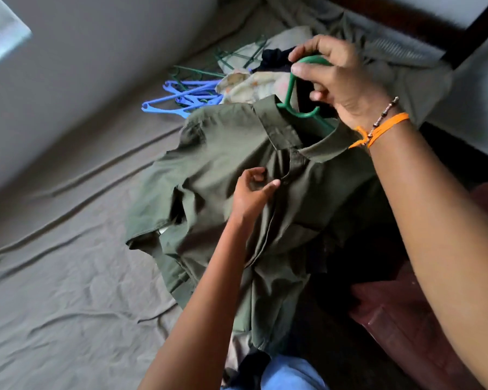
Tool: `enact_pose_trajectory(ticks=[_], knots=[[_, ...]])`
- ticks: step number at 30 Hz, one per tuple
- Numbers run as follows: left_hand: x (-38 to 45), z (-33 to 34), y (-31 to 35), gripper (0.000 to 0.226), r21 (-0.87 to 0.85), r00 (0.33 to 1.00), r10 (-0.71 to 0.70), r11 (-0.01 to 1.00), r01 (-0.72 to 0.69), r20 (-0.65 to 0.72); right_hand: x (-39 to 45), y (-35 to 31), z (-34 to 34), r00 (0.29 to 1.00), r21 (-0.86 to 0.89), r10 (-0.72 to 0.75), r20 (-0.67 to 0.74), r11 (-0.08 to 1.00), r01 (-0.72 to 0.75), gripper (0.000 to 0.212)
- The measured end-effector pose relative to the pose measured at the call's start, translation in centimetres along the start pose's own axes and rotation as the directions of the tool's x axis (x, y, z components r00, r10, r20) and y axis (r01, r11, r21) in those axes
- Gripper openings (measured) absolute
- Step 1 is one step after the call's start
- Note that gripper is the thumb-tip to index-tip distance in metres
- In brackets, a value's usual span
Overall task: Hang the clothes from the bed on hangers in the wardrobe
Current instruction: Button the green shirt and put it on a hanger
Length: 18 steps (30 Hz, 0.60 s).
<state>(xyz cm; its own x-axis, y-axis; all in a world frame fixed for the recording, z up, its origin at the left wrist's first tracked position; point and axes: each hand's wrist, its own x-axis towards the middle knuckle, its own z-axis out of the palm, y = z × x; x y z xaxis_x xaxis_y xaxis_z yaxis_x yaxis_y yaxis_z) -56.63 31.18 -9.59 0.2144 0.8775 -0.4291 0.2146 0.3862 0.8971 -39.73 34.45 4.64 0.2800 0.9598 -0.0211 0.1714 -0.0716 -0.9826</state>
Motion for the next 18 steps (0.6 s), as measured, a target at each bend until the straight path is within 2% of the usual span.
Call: enact_pose_trajectory(ticks=[4,7,10,14,18], knots=[[-3.5,-0.4,4.2,0.05,0.152,0.979,0.18,0.969,-0.193,0.094,-3.3,-6.9,-0.8,0.99,0.017,-0.109,-0.086,0.994,0.11,0.011],[-6.8,-0.5,6.8,0.053,0.291,0.933,0.312,0.889,-0.354,0.18,-7.2,-12.3,-0.8,0.963,0.021,-0.226,-0.143,0.973,0.232,0.009],[-10.8,-0.9,8.9,0.049,0.379,0.884,0.432,0.799,-0.468,0.181,-12.0,-17.9,-0.6,0.915,-0.06,-0.34,-0.22,0.94,0.335,0.008],[-16.1,-1.6,10.6,0.053,0.517,0.876,0.451,0.716,-0.47,0.171,-19.2,-25.2,-0.9,0.823,-0.174,-0.491,-0.286,0.871,0.46,0.007],[-21.4,-1.4,10.8,0.047,0.445,0.855,0.411,0.731,-0.516,0.317,-25.7,-30.6,-1.4,0.717,-0.292,-0.604,-0.35,0.797,0.529,0.007]])
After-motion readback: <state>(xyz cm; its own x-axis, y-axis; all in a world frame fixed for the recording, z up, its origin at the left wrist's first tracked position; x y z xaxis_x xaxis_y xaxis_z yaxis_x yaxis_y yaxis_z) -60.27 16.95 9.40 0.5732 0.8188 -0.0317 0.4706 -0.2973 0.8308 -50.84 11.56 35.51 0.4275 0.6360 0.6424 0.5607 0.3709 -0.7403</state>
